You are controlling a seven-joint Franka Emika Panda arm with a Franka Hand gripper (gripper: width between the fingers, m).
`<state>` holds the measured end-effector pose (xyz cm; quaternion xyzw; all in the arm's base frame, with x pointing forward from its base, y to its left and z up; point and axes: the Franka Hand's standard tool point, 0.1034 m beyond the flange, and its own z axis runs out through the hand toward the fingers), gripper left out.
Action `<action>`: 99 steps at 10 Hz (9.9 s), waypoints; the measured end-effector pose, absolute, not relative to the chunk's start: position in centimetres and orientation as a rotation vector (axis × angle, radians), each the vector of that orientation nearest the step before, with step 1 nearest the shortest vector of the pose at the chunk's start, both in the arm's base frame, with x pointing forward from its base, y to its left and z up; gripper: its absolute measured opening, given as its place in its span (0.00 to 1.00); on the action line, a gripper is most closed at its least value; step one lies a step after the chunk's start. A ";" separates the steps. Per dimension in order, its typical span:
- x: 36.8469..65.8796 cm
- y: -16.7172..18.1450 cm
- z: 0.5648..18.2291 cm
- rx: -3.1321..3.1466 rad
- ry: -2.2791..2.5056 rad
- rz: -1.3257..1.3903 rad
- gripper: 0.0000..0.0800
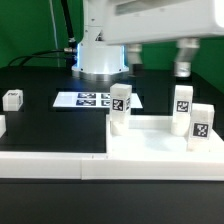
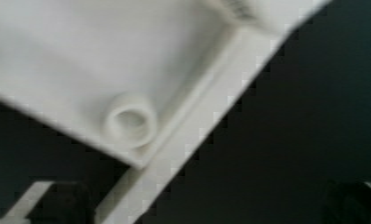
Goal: Assemble square table
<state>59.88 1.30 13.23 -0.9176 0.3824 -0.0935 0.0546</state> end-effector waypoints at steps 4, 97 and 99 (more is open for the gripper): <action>53.4 -9.7 12.4 -3.037 0.544 -0.261 0.81; 62.9 4.9 13.1 -3.040 0.940 -0.605 0.36; 62.9 5.0 13.0 -3.042 0.937 -0.602 0.36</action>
Offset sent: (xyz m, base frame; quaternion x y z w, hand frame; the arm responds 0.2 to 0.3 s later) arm -0.0679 -0.0668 -0.0074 -0.0138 -0.0398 -0.1645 0.9855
